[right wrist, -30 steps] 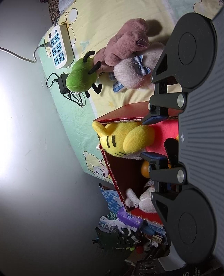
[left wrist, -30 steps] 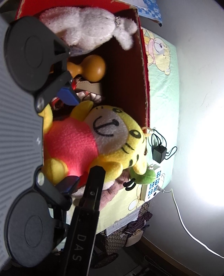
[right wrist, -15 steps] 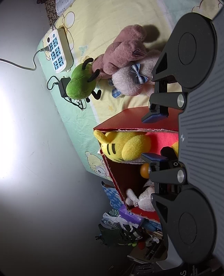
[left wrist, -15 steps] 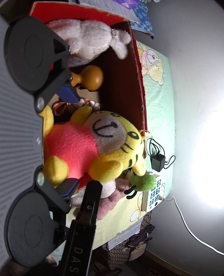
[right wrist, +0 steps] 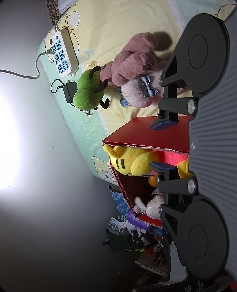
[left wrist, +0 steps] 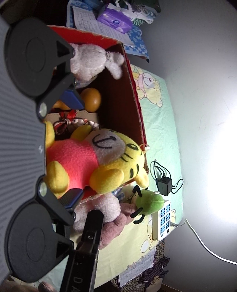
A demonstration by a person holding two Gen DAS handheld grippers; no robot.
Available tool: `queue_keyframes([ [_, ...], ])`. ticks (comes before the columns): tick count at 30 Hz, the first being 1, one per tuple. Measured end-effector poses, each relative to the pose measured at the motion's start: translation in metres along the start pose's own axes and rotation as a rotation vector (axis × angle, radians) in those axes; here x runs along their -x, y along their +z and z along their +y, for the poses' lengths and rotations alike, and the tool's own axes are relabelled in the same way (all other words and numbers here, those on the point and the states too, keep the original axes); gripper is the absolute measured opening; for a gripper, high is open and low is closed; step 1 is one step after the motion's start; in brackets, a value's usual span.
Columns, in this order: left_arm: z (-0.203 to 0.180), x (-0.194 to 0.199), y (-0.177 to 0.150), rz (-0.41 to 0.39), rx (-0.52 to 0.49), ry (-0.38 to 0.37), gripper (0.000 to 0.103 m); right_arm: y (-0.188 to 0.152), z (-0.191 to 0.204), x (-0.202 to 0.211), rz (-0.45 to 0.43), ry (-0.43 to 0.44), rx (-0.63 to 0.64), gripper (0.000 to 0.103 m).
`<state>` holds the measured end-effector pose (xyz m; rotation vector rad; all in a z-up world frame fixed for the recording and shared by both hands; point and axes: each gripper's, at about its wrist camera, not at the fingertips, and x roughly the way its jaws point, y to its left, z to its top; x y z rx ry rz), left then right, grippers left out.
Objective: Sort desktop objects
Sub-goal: 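Move both grippers to the green bean plush and grasp it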
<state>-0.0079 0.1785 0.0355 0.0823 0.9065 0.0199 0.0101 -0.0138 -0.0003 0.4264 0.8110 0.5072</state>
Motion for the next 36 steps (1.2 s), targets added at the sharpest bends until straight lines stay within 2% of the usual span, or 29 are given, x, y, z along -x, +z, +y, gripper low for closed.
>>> queue_keyframes([
  [3,-0.008,0.003,0.001,-0.006,-0.006,0.006,0.093,0.001,-0.008,0.005,0.003,0.019,0.000,0.041],
  [7,-0.019,0.010,0.004,-0.025,-0.014,0.002,0.086,0.004,-0.021,0.012,-0.001,0.034,-0.010,0.041],
  [13,-0.045,0.017,0.013,-0.070,-0.048,0.019,0.088,0.014,-0.048,0.026,-0.024,0.054,-0.046,0.042],
  [20,-0.080,0.020,0.026,-0.129,-0.083,-0.094,0.088,0.027,-0.098,0.034,-0.019,0.010,-0.114,0.043],
  [24,-0.092,0.004,0.046,-0.111,-0.053,-0.145,0.088,0.042,-0.128,0.034,-0.006,0.024,-0.195,0.043],
  [30,-0.099,-0.029,0.087,-0.129,-0.045,-0.167,0.088,0.075,-0.158,0.019,0.013,0.029,-0.221,0.045],
  [36,-0.104,-0.081,0.115,-0.046,0.003,-0.144,0.090,0.113,-0.191,-0.023,0.080,0.104,-0.377,0.054],
])
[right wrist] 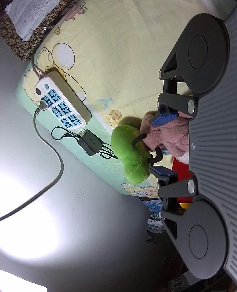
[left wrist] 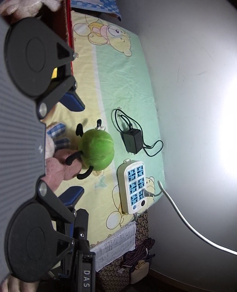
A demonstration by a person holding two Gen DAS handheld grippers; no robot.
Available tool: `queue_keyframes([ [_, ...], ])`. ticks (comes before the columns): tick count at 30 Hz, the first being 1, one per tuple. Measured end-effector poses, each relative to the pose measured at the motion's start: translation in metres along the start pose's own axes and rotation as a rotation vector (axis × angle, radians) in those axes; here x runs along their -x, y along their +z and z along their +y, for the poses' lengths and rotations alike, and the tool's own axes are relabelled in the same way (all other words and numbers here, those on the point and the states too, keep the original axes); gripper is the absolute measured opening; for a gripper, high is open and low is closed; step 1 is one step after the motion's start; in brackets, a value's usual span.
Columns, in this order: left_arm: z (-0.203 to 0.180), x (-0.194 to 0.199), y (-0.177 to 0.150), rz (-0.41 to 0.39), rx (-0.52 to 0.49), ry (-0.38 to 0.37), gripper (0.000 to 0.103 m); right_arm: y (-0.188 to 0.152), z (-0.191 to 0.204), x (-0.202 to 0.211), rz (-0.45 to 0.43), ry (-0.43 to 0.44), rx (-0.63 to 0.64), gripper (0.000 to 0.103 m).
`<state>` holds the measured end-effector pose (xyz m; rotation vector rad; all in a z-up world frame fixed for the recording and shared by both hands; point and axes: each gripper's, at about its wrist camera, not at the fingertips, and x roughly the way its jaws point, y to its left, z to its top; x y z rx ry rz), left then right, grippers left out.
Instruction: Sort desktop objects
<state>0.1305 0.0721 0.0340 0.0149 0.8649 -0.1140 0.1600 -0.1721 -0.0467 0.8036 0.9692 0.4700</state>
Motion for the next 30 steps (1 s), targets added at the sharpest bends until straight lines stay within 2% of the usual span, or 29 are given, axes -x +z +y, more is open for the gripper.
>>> queue_keyframes([
  [4,0.012,-0.023,0.024,0.027,0.052,-0.005,0.092,0.023,-0.015,-0.026,0.039,0.048,-0.128,0.055],
  [7,0.014,-0.042,0.037,0.043,0.067,0.031,0.091,0.034,-0.023,-0.047,0.055,0.057,-0.184,0.056],
  [9,0.016,-0.059,0.041,0.085,0.087,0.031,0.083,0.037,-0.027,-0.061,0.073,0.068,-0.219,0.056],
  [11,0.018,-0.072,0.041,0.127,0.113,0.007,0.069,0.040,-0.030,-0.075,0.086,0.081,-0.240,0.057],
  [13,0.021,-0.082,0.039,0.156,0.139,0.004,0.069,0.041,-0.035,-0.087,0.088,0.083,-0.263,0.057],
  [16,0.026,-0.091,0.039,0.174,0.171,0.006,0.075,0.042,-0.043,-0.103,0.101,0.108,-0.314,0.058],
  [18,0.029,-0.095,0.040,0.179,0.195,-0.013,0.075,0.042,-0.048,-0.113,0.114,0.120,-0.342,0.058],
  [21,0.026,-0.104,0.037,0.198,0.192,-0.013,0.075,0.041,-0.052,-0.125,0.118,0.144,-0.363,0.063],
  [23,0.027,-0.110,0.034,0.221,0.216,-0.047,0.074,0.041,-0.053,-0.133,0.118,0.145,-0.360,0.070],
  [24,0.027,-0.112,0.033,0.229,0.226,-0.063,0.070,0.040,-0.054,-0.136,0.122,0.147,-0.358,0.072],
  [30,0.017,-0.101,0.033,0.200,0.186,-0.045,0.064,0.042,-0.055,-0.134,0.133,0.197,-0.323,0.066],
])
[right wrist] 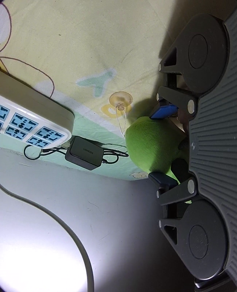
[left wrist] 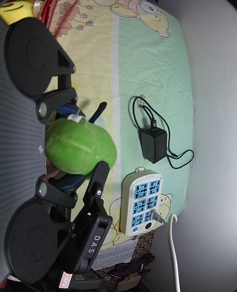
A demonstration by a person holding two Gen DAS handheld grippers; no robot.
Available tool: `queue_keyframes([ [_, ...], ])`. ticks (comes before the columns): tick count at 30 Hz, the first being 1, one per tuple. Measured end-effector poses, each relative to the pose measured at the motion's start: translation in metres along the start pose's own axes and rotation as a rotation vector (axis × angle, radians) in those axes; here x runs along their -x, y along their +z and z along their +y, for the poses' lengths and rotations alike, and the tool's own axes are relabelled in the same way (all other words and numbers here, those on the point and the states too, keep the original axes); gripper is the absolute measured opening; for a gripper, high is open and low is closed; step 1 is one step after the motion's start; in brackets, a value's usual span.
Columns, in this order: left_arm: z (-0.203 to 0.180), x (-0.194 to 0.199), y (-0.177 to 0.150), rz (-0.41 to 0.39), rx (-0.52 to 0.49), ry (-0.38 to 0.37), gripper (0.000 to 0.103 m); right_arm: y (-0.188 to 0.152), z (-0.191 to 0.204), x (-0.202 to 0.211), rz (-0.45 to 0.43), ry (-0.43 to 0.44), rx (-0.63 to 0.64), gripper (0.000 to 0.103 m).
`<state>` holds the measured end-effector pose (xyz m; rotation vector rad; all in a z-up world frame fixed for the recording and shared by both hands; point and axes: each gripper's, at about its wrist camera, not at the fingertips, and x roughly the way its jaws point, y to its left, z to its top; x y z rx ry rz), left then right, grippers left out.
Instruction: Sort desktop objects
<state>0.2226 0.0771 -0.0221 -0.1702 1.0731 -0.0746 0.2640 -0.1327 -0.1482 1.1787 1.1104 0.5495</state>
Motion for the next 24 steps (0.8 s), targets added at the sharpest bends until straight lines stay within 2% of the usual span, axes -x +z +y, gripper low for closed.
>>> queue_keyframes([
  [7,-0.016,0.041,-0.014,-0.072,-0.047,-0.022,0.064,-0.008,0.017,0.031,-0.006,0.070,0.077,0.065],
  [11,-0.026,0.072,-0.037,-0.116,-0.090,-0.051,0.063,-0.019,0.032,0.061,-0.008,0.111,0.143,0.064],
  [15,-0.032,0.096,-0.067,-0.132,-0.113,-0.076,0.063,-0.041,0.046,0.086,-0.014,0.136,0.216,0.058],
  [18,-0.034,0.107,-0.091,-0.132,-0.119,-0.092,0.063,-0.060,0.048,0.104,-0.009,0.128,0.243,0.054],
  [24,-0.040,0.122,-0.142,-0.114,-0.149,-0.123,0.063,-0.104,0.044,0.137,-0.007,0.059,0.322,0.054],
])
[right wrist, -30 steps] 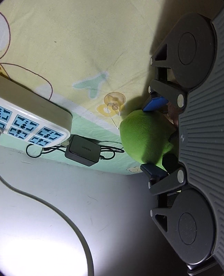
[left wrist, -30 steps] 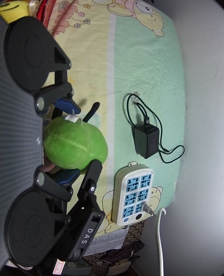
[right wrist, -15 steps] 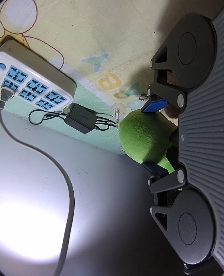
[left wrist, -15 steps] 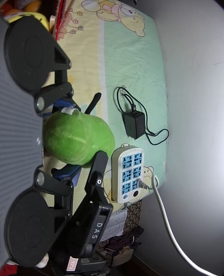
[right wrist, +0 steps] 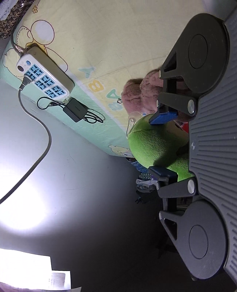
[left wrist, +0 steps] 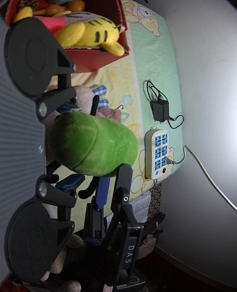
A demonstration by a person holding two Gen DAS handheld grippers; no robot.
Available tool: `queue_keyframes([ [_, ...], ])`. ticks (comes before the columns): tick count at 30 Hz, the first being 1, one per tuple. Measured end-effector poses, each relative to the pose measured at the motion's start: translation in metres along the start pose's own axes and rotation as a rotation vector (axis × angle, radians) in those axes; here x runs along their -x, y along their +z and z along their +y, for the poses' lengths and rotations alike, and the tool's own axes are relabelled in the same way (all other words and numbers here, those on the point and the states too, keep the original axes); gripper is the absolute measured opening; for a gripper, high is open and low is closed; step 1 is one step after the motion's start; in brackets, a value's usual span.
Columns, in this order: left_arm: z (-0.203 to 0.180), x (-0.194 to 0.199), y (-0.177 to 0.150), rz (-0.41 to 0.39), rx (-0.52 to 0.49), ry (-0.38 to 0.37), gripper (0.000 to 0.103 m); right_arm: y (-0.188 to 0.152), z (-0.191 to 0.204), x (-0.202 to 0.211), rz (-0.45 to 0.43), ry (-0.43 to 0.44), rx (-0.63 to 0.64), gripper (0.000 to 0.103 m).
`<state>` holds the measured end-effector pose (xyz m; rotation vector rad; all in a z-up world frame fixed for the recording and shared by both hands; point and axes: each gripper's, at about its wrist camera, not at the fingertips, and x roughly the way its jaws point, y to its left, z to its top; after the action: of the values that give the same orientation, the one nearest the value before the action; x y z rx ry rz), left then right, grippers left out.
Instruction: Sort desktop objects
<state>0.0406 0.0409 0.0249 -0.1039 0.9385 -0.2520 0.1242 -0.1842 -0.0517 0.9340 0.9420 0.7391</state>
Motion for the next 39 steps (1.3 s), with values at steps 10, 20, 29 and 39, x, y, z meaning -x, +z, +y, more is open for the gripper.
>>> queue_keyframes([
  [10,-0.023,0.007,-0.075,0.092,-0.094,-0.089,0.064,-0.063,0.007,0.036,0.024,-0.135,0.135,0.055],
  [20,-0.016,-0.035,-0.133,0.299,-0.130,-0.168,0.063,-0.108,-0.006,0.024,0.121,-0.322,0.215,0.055],
  [29,-0.002,-0.039,-0.151,0.330,-0.134,-0.130,0.070,-0.116,0.003,0.010,0.177,-0.325,0.230,0.057],
  [39,0.027,0.004,-0.142,0.221,-0.138,-0.053,0.080,-0.120,0.024,-0.008,0.205,-0.277,0.281,0.057],
])
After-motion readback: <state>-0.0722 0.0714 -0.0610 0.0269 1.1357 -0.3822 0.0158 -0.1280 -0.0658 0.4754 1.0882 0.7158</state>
